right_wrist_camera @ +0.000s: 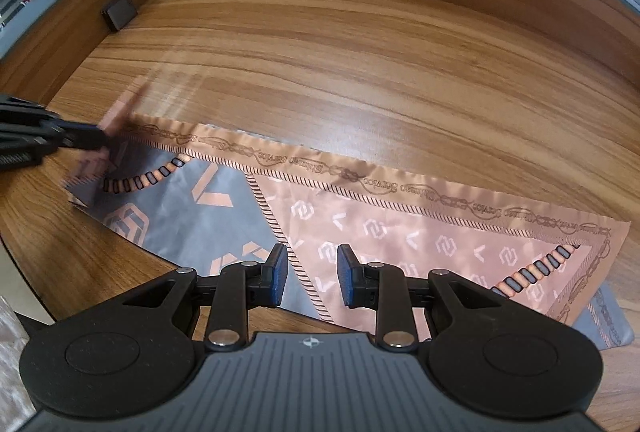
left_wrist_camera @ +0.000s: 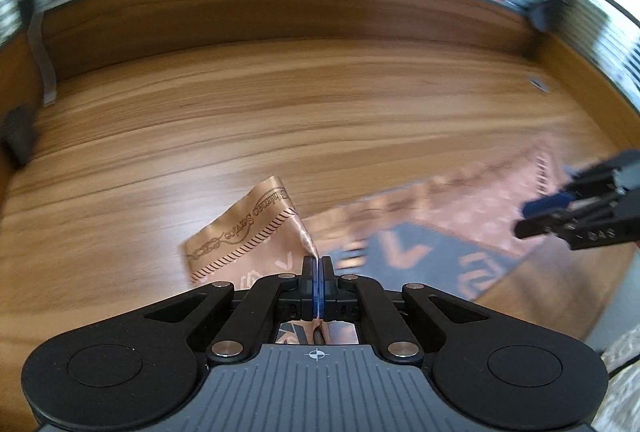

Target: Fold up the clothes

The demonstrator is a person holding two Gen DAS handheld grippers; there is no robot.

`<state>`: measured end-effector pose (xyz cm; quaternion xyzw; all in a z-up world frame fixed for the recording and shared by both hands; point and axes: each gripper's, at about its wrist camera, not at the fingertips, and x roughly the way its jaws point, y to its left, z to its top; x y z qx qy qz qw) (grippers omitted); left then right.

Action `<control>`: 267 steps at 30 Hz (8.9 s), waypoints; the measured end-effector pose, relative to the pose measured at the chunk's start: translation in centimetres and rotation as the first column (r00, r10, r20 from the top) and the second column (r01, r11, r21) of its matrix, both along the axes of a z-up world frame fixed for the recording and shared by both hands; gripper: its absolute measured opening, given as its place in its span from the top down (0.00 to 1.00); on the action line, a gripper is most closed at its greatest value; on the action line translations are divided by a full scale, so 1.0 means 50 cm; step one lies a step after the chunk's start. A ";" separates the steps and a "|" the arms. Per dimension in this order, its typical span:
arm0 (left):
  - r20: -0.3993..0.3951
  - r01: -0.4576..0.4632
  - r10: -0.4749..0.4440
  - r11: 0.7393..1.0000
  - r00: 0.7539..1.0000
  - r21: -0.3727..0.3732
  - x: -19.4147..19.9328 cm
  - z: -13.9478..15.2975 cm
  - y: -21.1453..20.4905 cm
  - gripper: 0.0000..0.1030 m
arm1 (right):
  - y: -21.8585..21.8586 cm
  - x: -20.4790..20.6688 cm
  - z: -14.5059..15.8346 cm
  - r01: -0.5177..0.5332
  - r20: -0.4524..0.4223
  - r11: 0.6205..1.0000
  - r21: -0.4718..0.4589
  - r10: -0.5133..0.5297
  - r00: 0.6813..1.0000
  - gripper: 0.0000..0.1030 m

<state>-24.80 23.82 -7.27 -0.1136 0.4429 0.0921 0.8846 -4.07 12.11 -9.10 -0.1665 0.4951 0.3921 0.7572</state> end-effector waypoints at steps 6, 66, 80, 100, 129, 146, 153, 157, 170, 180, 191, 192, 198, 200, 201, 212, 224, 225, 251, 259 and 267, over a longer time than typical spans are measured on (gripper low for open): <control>-0.017 0.093 -0.093 0.996 0.995 -0.008 0.065 -0.028 -0.060 0.97 | -0.010 0.012 0.013 0.024 -0.042 0.999 0.038 -0.023 0.999 0.70; -0.027 -0.085 0.085 0.996 0.996 0.018 0.190 -0.009 -0.263 0.48 | -0.456 0.399 -0.005 0.325 -0.253 0.938 0.122 -0.287 0.924 1.00; -0.051 -0.130 0.131 0.991 0.990 0.025 0.229 -0.024 -0.318 0.43 | -0.550 0.455 -0.024 0.346 -0.234 0.934 0.093 -0.317 0.919 1.00; -0.082 -0.129 0.131 0.991 0.988 0.028 0.194 -0.048 -0.304 0.42 | -0.481 0.366 -0.011 0.319 -0.083 0.947 0.029 -0.316 0.945 0.77; -0.077 0.147 -0.143 0.987 0.987 0.058 0.084 -0.011 -0.098 0.41 | -0.018 0.044 -0.008 0.127 -0.028 0.992 0.011 -0.127 0.992 0.71; -0.064 0.087 -0.084 0.996 0.994 0.033 0.006 -0.016 -0.034 0.39 | 0.082 0.006 -0.042 0.068 0.042 0.989 -0.128 -0.063 0.997 0.99; -0.052 0.105 -0.104 0.994 0.993 0.021 0.029 -0.015 -0.048 0.39 | 0.012 0.032 0.011 0.142 0.017 0.989 -0.046 -0.141 0.990 0.99; -0.049 0.120 -0.119 0.993 0.992 0.017 0.062 -0.017 -0.077 0.39 | -0.049 0.069 0.025 0.192 0.002 0.981 -0.022 -0.192 0.981 0.99; -0.043 0.168 -0.168 0.986 0.985 0.008 0.196 -0.022 -0.207 0.39 | -0.275 0.208 0.008 0.266 -0.004 0.964 -0.019 -0.266 0.964 0.99; -0.041 0.127 -0.127 0.992 0.991 0.007 0.276 -0.027 -0.308 0.39 | -0.421 0.309 -0.001 0.254 0.015 0.967 -0.022 -0.253 0.967 0.99; -0.039 0.098 -0.097 0.995 0.994 0.020 0.331 -0.032 -0.385 0.39 | -0.509 0.368 0.000 0.236 0.028 0.972 -0.022 -0.235 0.972 0.99; -0.039 0.097 -0.096 0.995 0.995 0.022 0.334 -0.031 -0.388 0.39 | -0.516 0.371 -0.001 0.235 0.027 0.972 -0.023 -0.234 0.972 0.99; -0.041 0.090 -0.089 0.995 0.995 0.033 0.348 -0.030 -0.404 0.39 | -0.539 0.383 -0.009 0.239 0.028 0.970 -0.028 -0.239 0.971 0.99; -0.041 0.091 -0.090 0.995 0.995 0.036 0.351 -0.030 -0.407 0.39 | -0.549 0.390 -0.016 0.244 0.026 0.969 -0.035 -0.243 0.970 0.99; -0.041 0.091 -0.090 0.995 0.995 0.038 0.352 -0.030 -0.408 0.39 | -0.550 0.393 -0.020 0.243 0.024 0.969 -0.035 -0.242 0.970 0.99; -0.041 0.093 -0.091 0.994 0.995 0.057 0.353 -0.019 -0.407 0.39 | -0.544 0.395 -0.043 0.263 0.062 0.963 -0.058 -0.259 0.964 0.95; -0.066 0.264 -0.259 0.959 0.964 0.098 0.343 -0.009 -0.373 0.39 | -0.468 0.282 0.004 0.226 0.027 0.973 0.037 -0.227 0.973 0.81; -0.074 0.300 -0.294 0.948 0.953 0.109 0.345 -0.009 -0.369 0.39 | -0.455 0.267 0.003 0.222 0.030 0.974 0.037 -0.223 0.974 0.81; -0.218 0.891 -0.917 0.233 0.335 0.390 0.479 -0.049 -0.379 0.39 | -0.252 0.061 -0.066 0.328 0.234 0.936 -0.130 -0.293 0.927 0.76; -0.360 0.876 -0.932 -0.208 -0.042 0.436 0.482 -0.081 -0.397 0.42 | -0.239 0.052 -0.077 0.316 0.247 0.935 -0.160 -0.272 0.930 0.76; -0.429 0.789 -0.880 -0.408 -0.205 0.460 0.491 -0.105 -0.397 0.54 | -0.237 0.065 -0.080 0.368 0.216 0.919 -0.142 -0.334 0.917 0.77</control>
